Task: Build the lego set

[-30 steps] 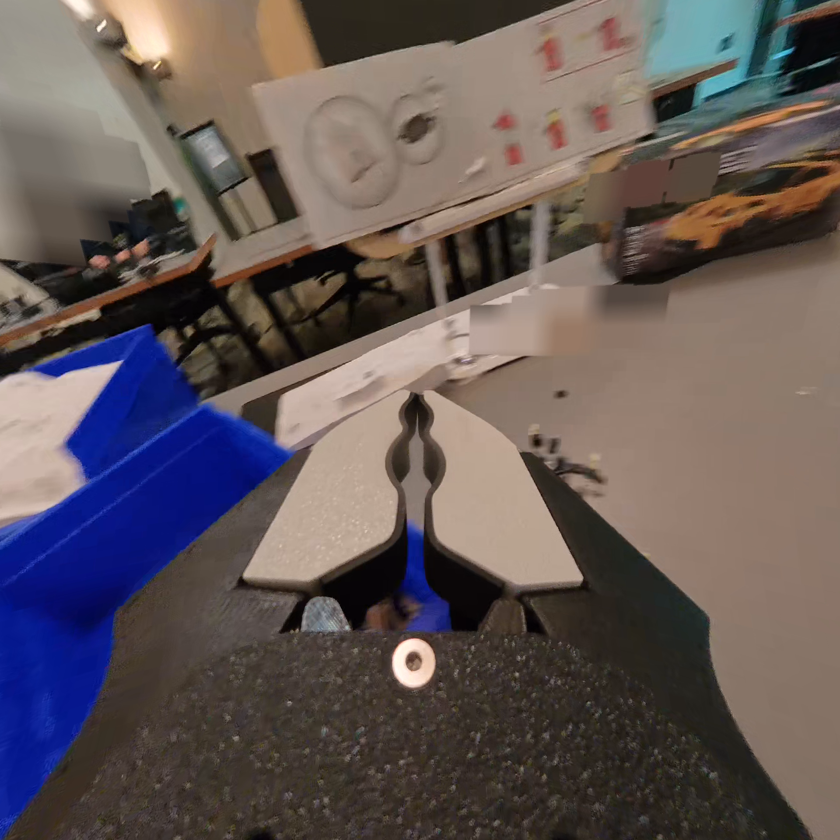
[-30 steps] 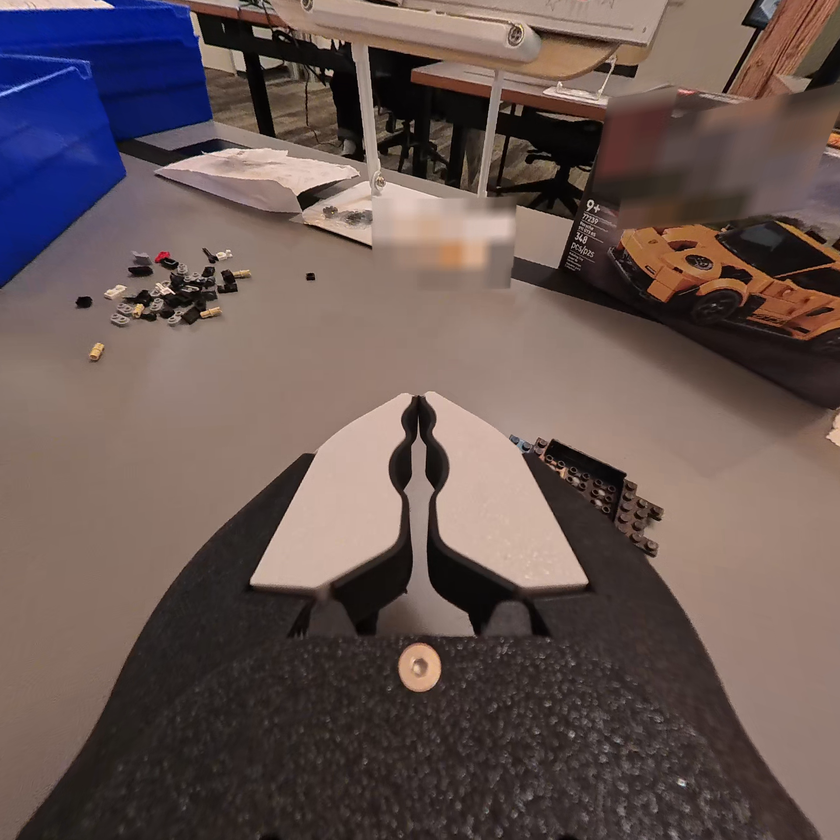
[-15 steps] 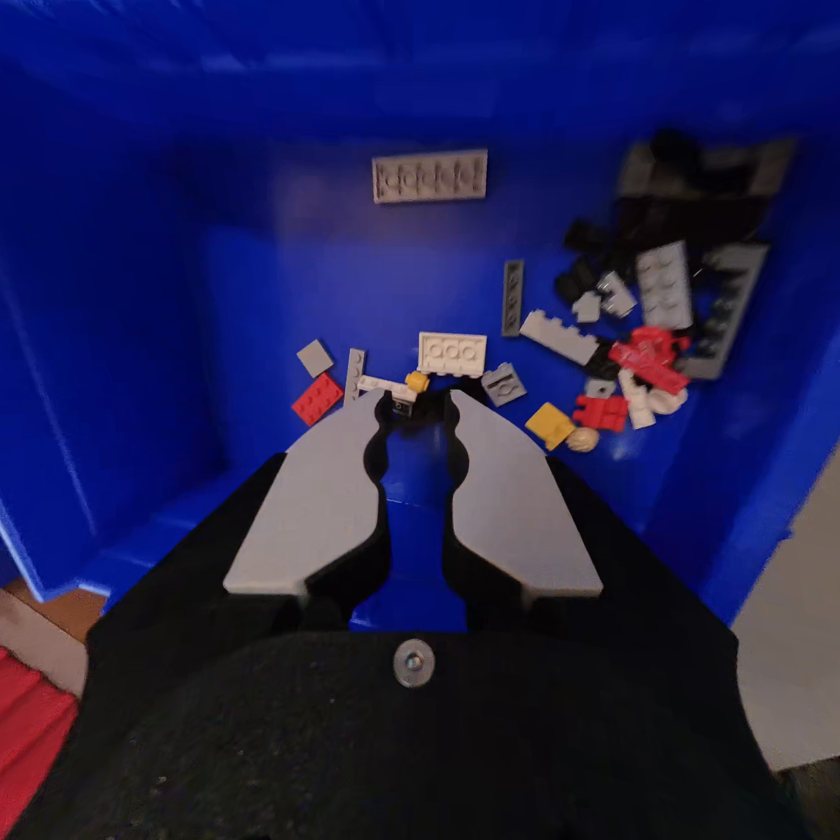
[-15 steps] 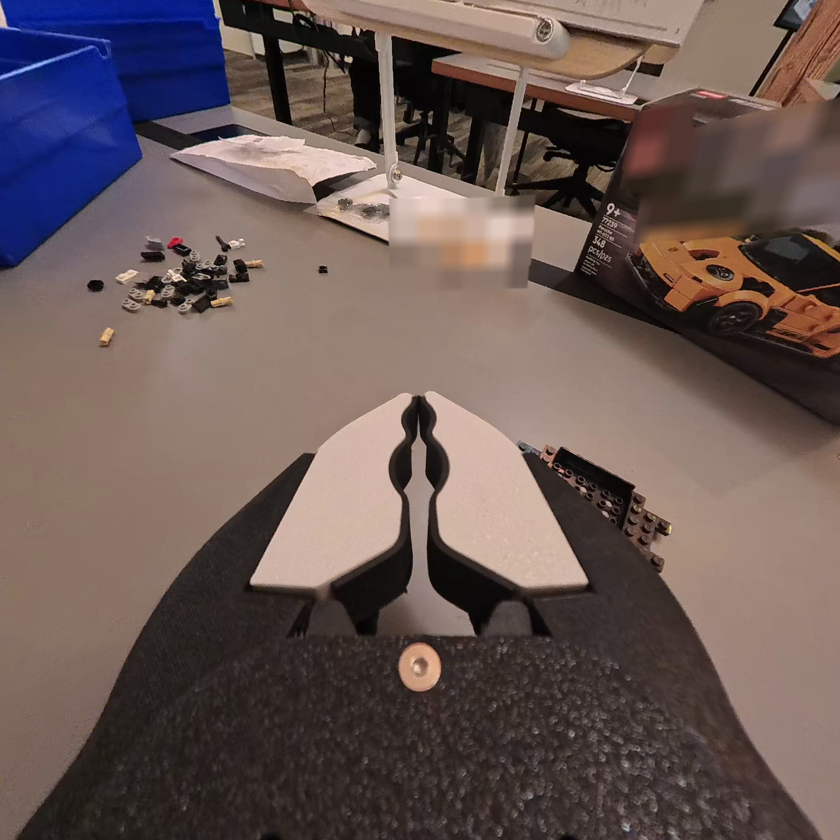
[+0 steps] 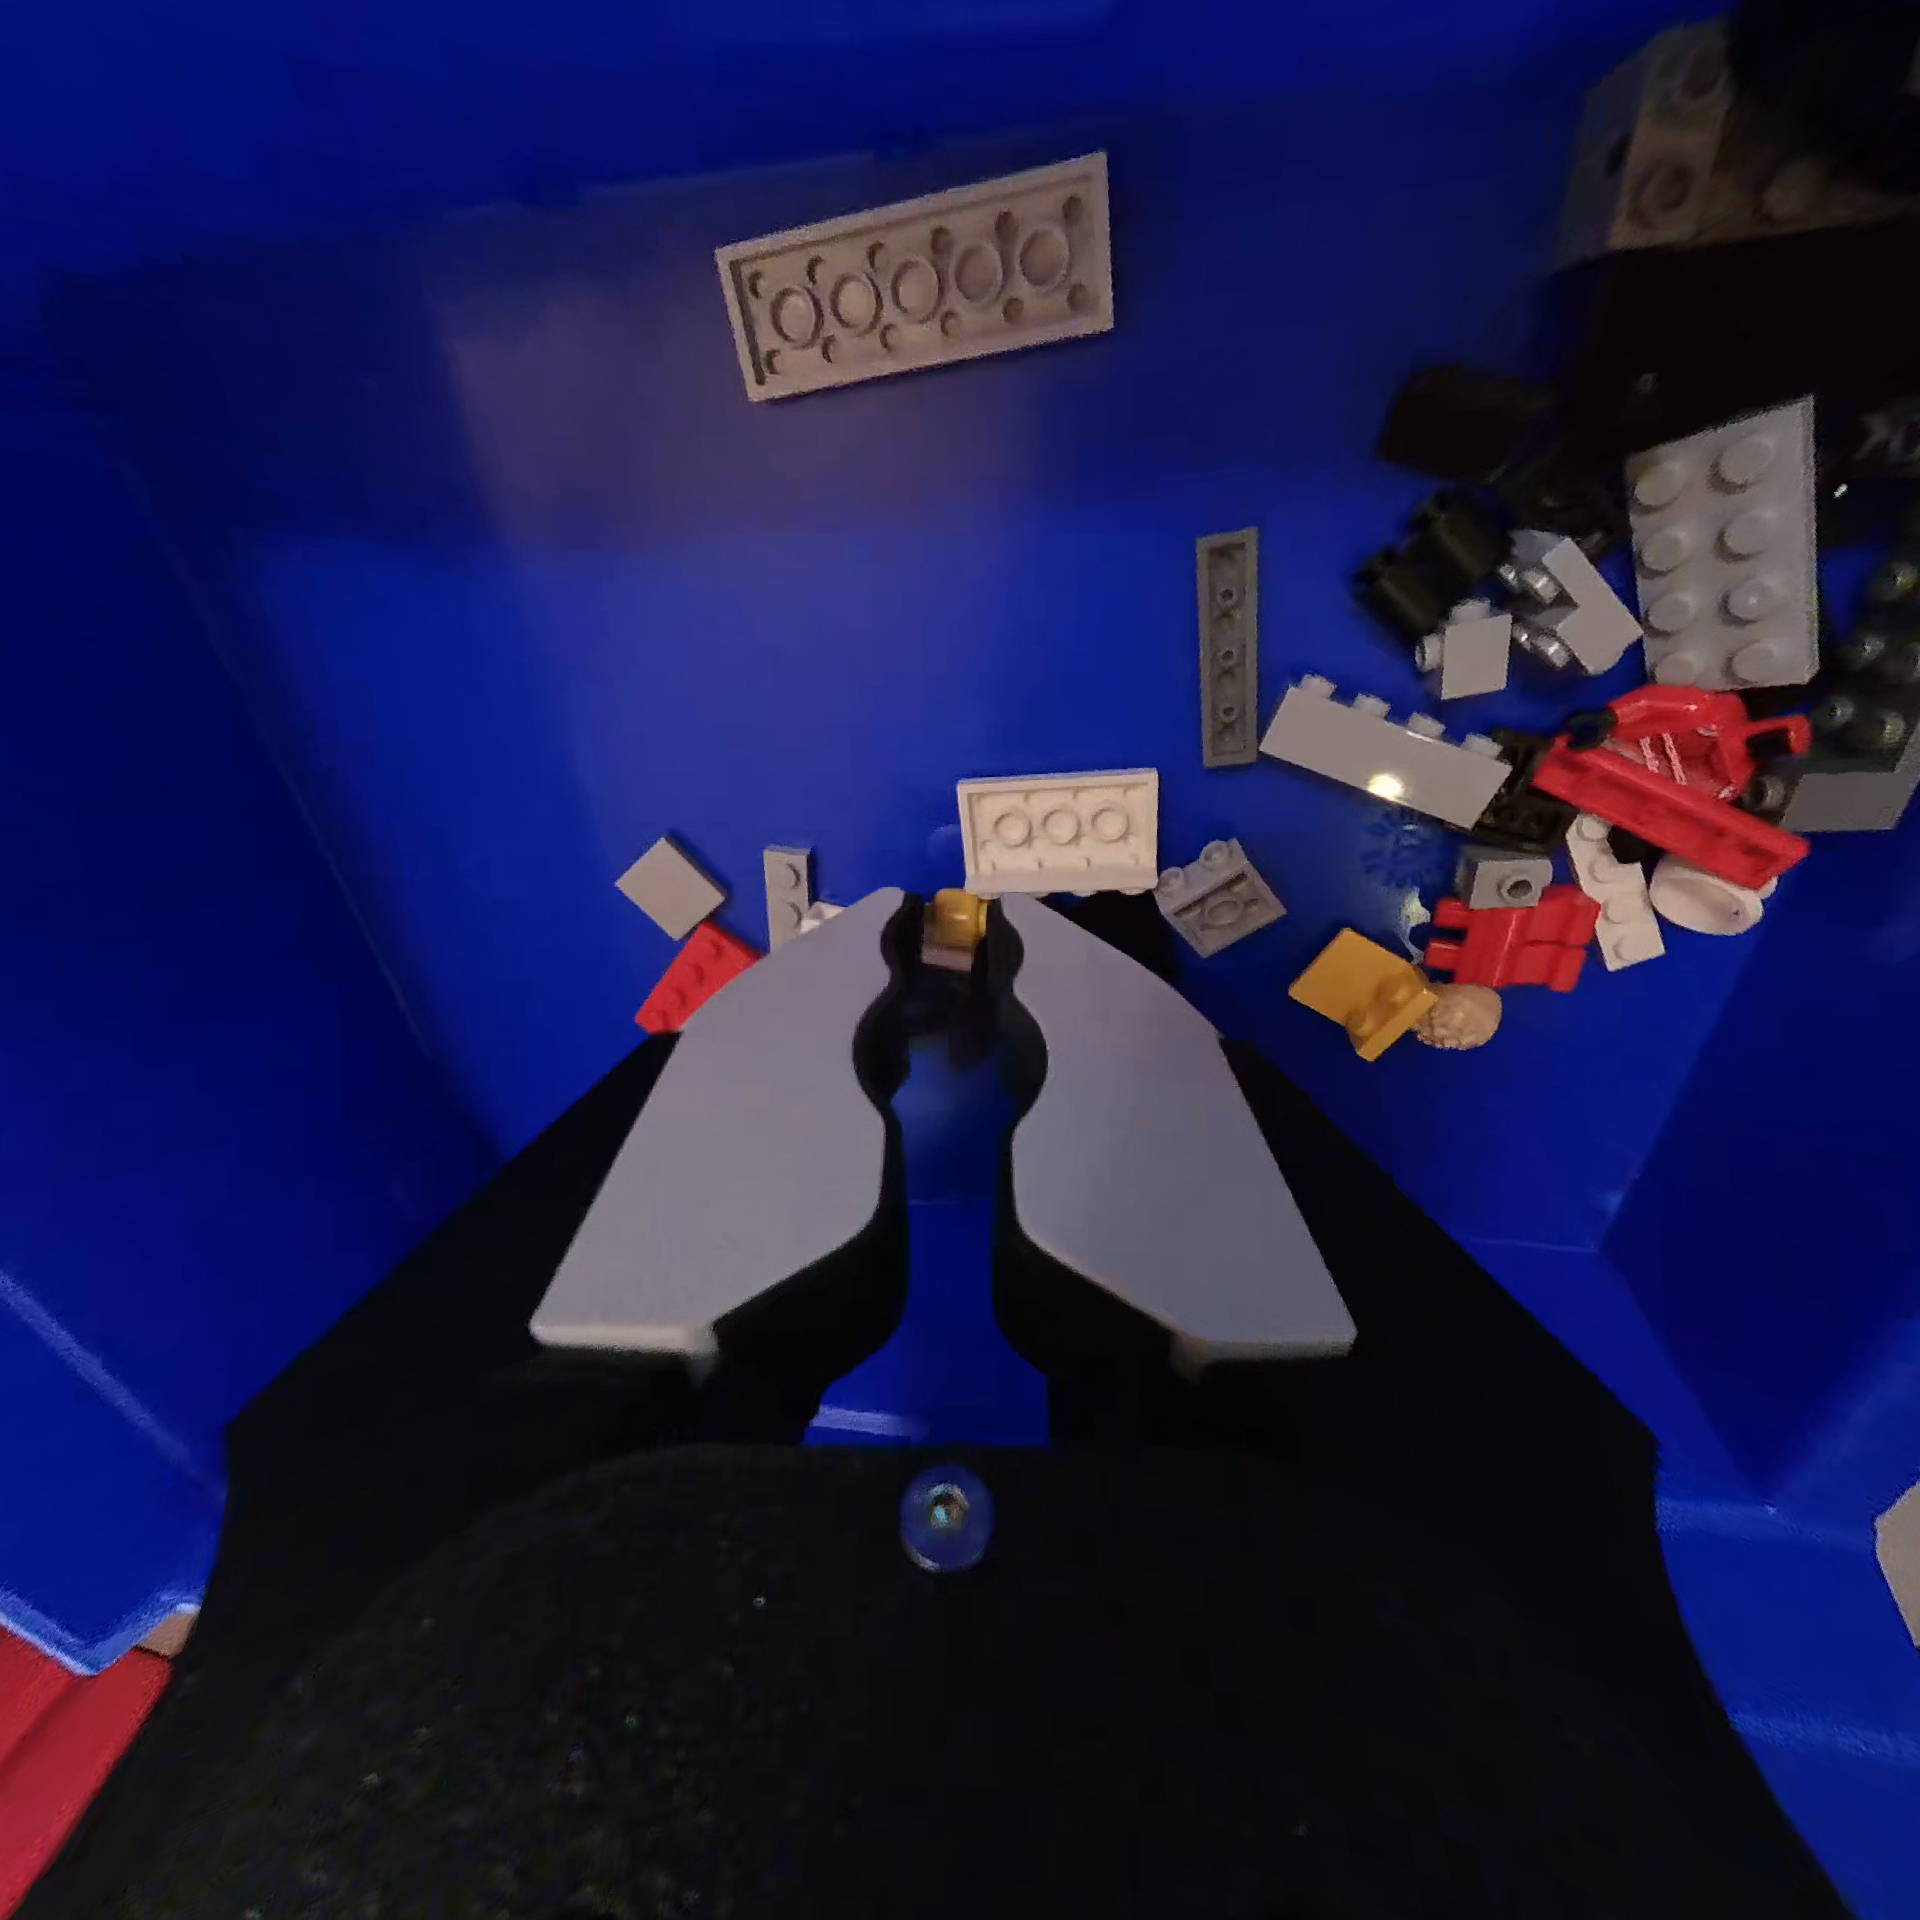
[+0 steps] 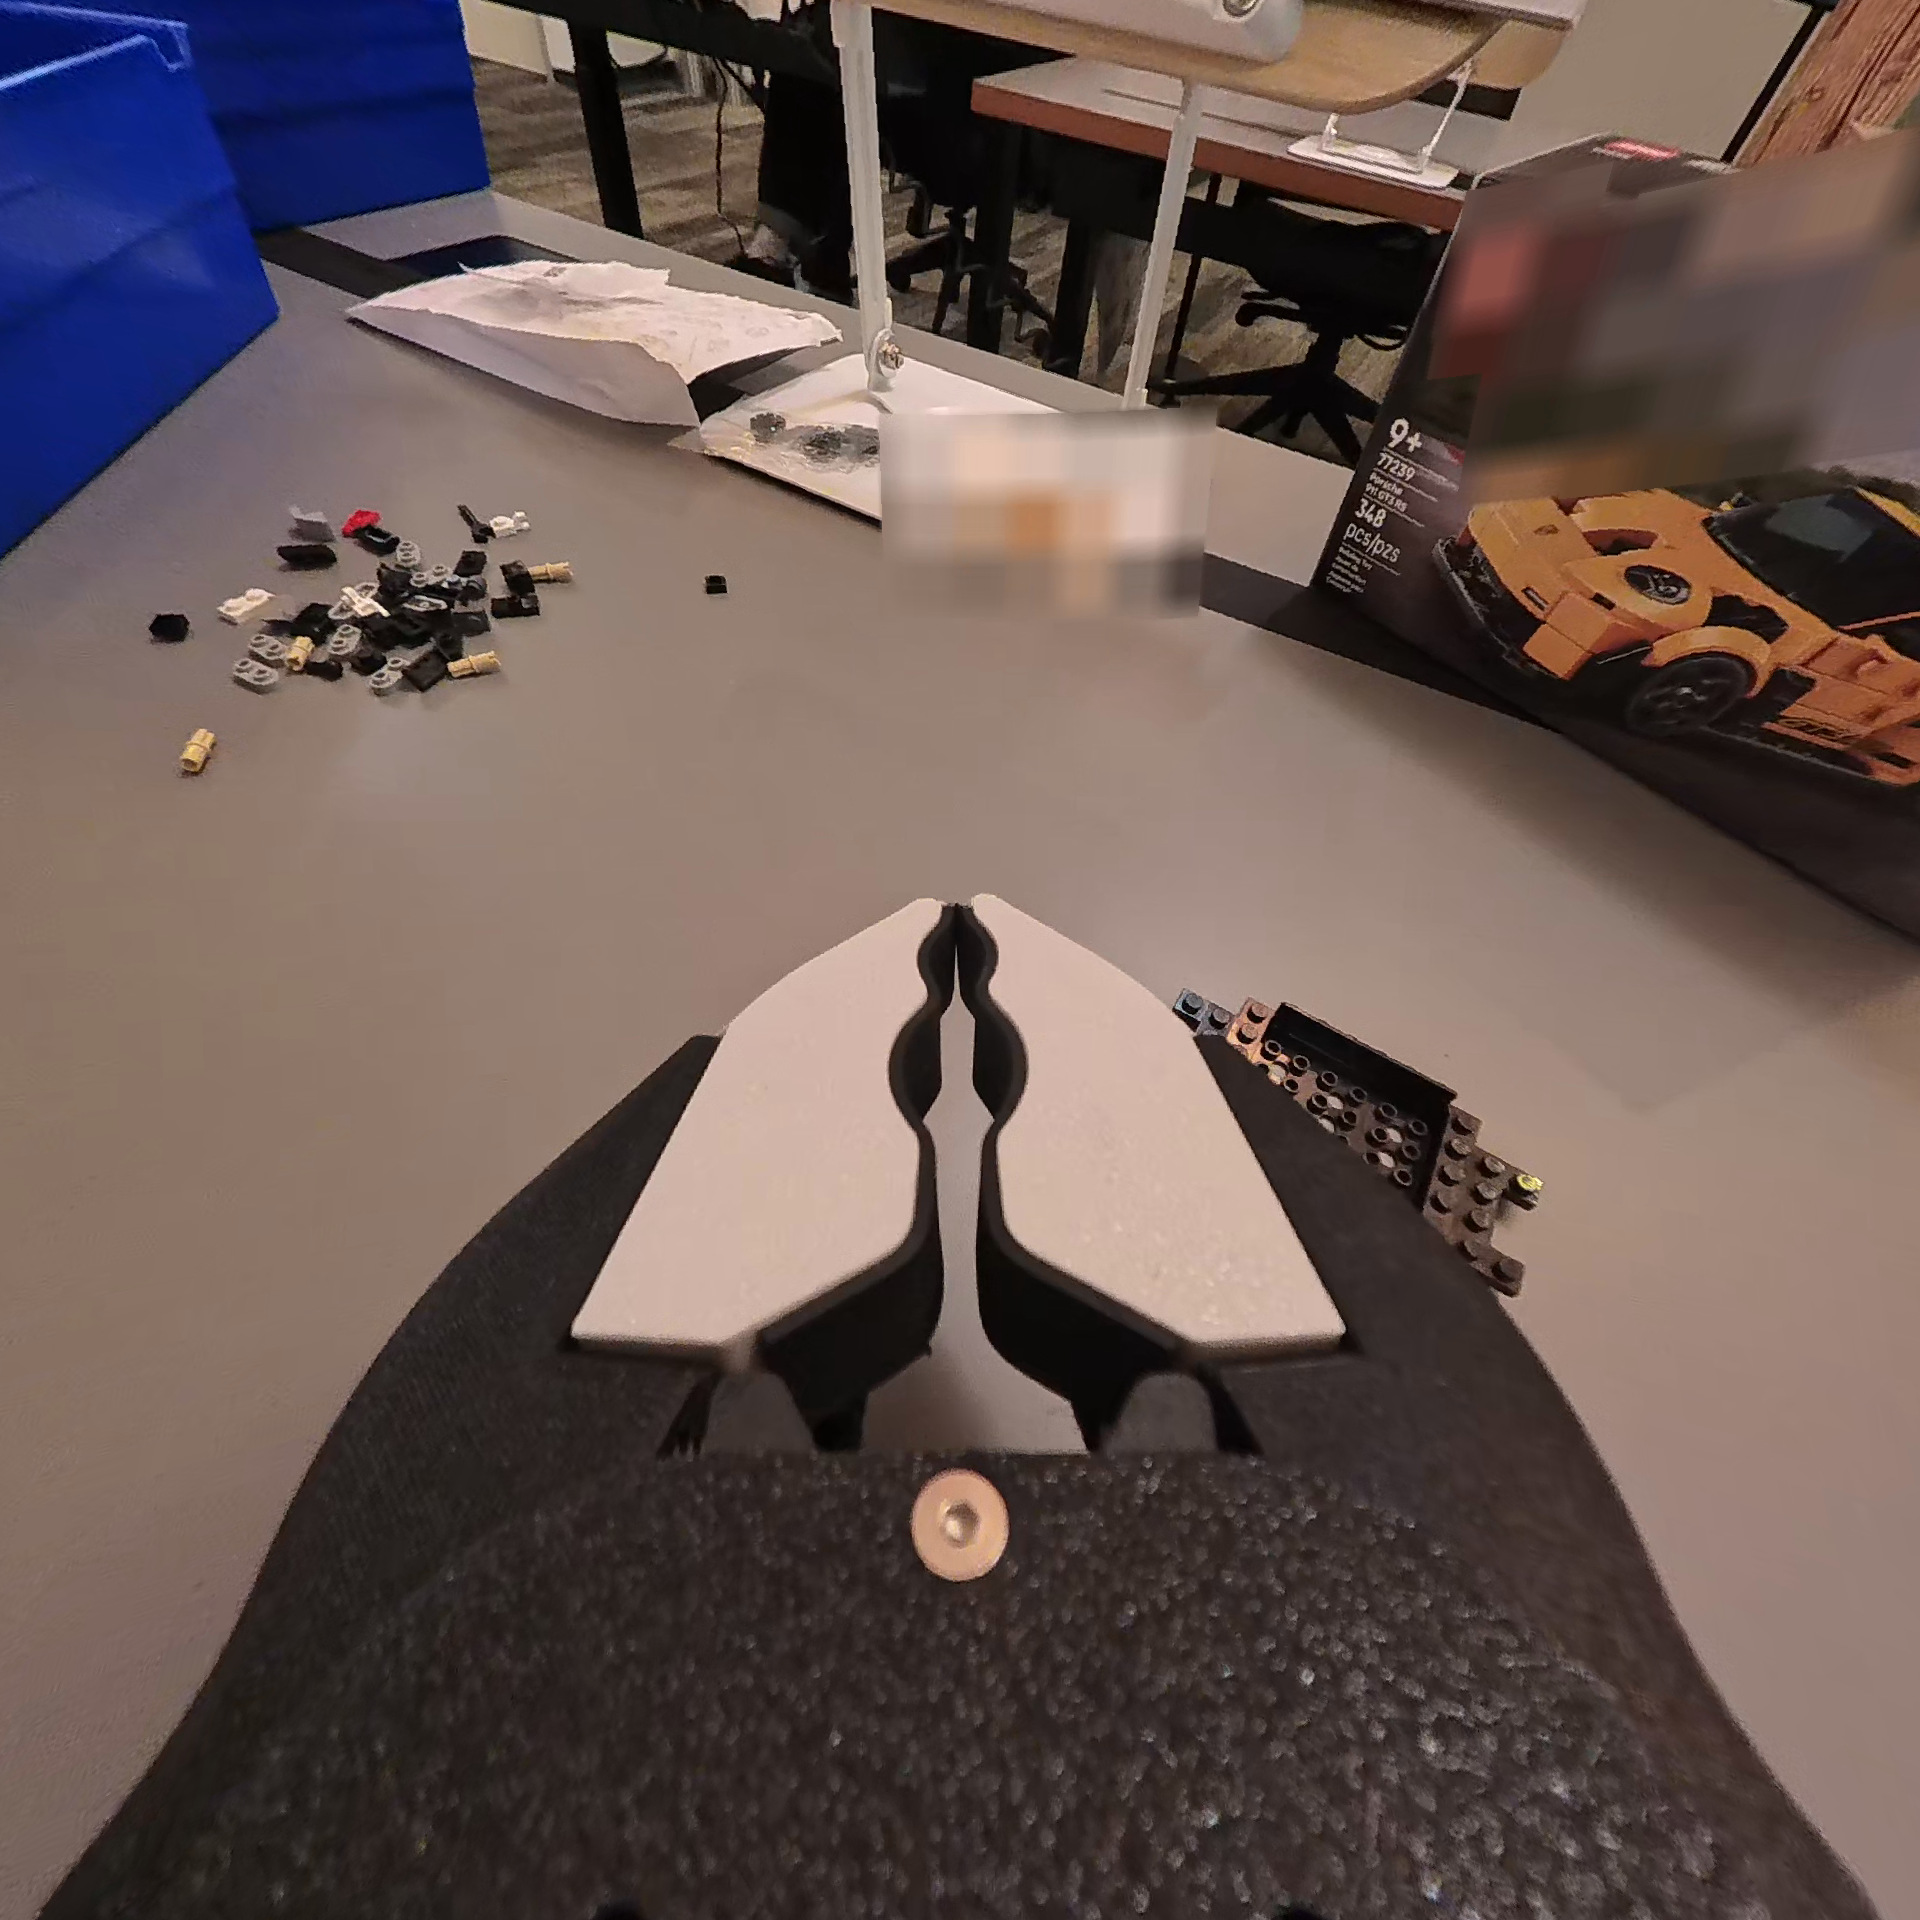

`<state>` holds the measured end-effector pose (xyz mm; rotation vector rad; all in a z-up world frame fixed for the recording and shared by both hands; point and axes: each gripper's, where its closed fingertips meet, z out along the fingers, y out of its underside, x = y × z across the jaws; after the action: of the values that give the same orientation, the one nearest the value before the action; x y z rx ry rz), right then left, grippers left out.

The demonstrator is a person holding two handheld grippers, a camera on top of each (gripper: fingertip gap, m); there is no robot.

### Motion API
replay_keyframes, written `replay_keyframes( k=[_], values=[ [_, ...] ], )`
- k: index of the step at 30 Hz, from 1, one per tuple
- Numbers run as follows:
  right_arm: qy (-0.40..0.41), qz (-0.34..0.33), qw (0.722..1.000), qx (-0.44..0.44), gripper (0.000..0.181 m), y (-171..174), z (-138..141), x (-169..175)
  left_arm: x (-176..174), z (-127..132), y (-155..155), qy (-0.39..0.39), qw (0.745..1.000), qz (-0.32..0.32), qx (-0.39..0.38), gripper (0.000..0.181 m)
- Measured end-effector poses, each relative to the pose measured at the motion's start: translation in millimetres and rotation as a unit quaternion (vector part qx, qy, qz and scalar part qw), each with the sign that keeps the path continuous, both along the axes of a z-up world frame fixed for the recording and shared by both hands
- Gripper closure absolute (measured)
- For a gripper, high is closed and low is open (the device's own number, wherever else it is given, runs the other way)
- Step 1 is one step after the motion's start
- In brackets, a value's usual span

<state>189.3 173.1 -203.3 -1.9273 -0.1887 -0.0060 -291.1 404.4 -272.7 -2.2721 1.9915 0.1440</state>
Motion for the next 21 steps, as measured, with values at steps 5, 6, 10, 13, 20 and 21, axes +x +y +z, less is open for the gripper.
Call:
replay_keyframes(
  k=[5, 6, 10, 13, 20, 21],
  values=[
    [0.0, 0.003, 1.0, 0.004, 0.181, -0.5, 2.5, -1.3, 11.5, 15.6, 2.9, -0.049, 0.998, 0.001, 0.047, 0.17],
    [0.0, 0.004, 1.0, 0.005, 0.181, -0.8, 3.1, -1.7, 14.9, 23.8, 1.4, -0.065, 0.996, 0.0, 0.063, 0.17],
    [0.004, 0.009, 1.0, 0.015, 0.181, -2.2, 8.4, -3.3, 50.6, 71.8, -28.2, -0.159, 0.98, -0.027, 0.115, 0.17],
    [0.004, 0.015, 1.0, 0.022, 0.181, -3.5, 12.7, -6.0, 91.3, 107.6, -68.5, -0.237, 0.959, -0.069, 0.138, 0.17],
    [-0.004, 0.022, 0.999, 0.048, 0.181, -8.3, 28.5, -10.5, 236.2, 115.6, -194.1, -0.383, 0.908, -0.164, 0.048, 0.17],
    [-0.009, 0.019, 0.999, 0.049, 0.181, -9.3, 30.2, -9.1, 257.2, 101.9, -210.2, -0.377, 0.908, -0.179, 0.028, 0.17]
  ],
)
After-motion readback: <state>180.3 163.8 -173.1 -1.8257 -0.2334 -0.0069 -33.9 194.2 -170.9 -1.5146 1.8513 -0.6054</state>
